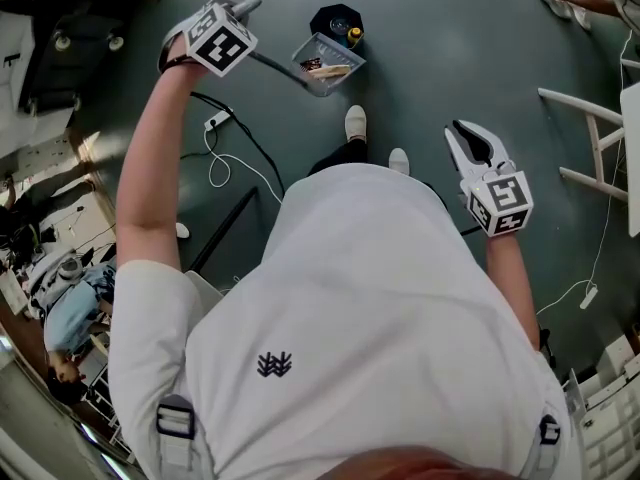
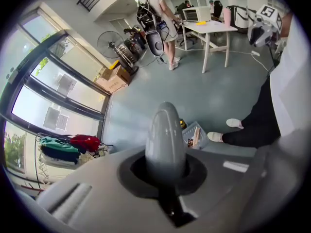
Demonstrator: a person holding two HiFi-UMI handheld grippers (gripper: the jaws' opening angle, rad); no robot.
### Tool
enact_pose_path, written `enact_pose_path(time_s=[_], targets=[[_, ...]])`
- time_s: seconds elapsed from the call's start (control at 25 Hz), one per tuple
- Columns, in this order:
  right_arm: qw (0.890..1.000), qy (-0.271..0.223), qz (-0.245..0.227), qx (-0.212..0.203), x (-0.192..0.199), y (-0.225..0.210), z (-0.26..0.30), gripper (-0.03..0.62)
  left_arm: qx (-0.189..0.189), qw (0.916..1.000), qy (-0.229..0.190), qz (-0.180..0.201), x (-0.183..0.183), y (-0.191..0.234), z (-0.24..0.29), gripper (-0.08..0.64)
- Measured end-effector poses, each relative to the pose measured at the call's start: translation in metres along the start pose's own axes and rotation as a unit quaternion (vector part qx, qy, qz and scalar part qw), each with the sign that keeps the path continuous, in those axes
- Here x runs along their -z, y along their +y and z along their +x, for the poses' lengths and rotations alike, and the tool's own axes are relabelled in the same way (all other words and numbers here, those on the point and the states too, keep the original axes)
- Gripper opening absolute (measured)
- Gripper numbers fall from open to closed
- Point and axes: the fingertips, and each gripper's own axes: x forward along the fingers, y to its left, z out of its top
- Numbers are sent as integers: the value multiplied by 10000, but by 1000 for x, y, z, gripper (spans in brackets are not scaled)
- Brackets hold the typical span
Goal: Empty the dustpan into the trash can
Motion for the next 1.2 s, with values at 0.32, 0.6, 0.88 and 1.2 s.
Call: enact_pose_path(time_s=[0.32,0.6,0.88,1.2], targets=[[9989,-25,290,366,1,-4,4,63,81,9968,68,797,-6,9,18,55],[9978,-55,387,541,-2,-13,6,63,-175,9903,44,1376,-23,37,15,54],[9967,-92,444,676,-4,-13,9,63,-432,9757,111,2146,-39,63,26,55],[9940,-81,584,919,-1,-13,1,63,-341,9401,552,3348,-35,64,60,55]])
